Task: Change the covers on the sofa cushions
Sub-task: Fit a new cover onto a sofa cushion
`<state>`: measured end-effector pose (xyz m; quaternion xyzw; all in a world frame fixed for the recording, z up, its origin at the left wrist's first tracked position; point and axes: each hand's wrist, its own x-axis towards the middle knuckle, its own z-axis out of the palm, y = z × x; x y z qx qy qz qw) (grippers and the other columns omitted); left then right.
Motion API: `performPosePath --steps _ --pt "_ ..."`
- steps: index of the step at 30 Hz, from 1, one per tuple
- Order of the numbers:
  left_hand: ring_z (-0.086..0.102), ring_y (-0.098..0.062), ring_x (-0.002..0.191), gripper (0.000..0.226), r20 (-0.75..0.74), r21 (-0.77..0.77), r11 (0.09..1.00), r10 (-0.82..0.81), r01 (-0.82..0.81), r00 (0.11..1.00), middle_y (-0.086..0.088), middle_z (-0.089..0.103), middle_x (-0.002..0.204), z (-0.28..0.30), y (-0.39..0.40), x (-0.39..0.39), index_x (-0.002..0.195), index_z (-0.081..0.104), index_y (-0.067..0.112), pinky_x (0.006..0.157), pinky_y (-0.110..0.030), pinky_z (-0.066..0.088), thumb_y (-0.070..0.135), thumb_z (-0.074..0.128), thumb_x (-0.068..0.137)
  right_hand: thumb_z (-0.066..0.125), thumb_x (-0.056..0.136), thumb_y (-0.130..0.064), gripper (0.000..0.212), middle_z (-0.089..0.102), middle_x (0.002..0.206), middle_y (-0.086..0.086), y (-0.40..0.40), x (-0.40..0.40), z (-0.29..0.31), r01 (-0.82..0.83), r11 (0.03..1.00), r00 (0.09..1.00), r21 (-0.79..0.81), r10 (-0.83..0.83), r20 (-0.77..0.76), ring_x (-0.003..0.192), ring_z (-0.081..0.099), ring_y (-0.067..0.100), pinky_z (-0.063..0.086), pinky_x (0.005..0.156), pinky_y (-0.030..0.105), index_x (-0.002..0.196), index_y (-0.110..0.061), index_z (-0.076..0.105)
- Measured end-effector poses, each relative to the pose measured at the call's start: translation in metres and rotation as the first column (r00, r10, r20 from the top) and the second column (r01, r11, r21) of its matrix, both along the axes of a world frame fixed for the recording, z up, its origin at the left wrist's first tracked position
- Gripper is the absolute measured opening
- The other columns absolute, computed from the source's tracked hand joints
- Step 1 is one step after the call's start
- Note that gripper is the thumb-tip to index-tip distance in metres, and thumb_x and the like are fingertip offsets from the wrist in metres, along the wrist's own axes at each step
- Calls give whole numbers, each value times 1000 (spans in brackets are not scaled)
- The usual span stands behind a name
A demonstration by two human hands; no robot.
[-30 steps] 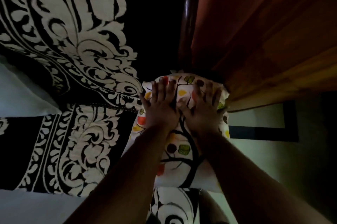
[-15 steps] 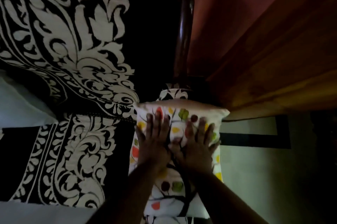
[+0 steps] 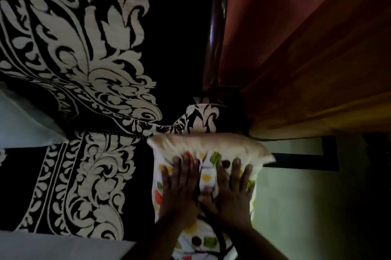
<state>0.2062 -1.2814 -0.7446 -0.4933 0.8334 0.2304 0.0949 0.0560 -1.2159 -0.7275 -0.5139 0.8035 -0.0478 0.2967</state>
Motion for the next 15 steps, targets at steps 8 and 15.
performPosePath --steps 8,15 --pt "-22 -23 153 75 34 50 990 130 -132 991 4 -22 167 -45 -164 -61 155 -23 39 120 -64 -3 70 15 98 28 75 -93 98 -18 167 -9 -162 -42 -37 158 985 987 73 -158 -3 153 -17 34 11 112 76 155 -52 -10" --pt "-13 -33 155 79 19 -33 999 22 -21 1000 -10 -14 168 -13 -37 -15 162 -5 19 121 -64 3 62 23 101 41 85 -79 97 -25 166 -4 -43 -8 -9 50 999 998 19 -49 -40 151 -28 34 20 110 77 159 -41 -8"
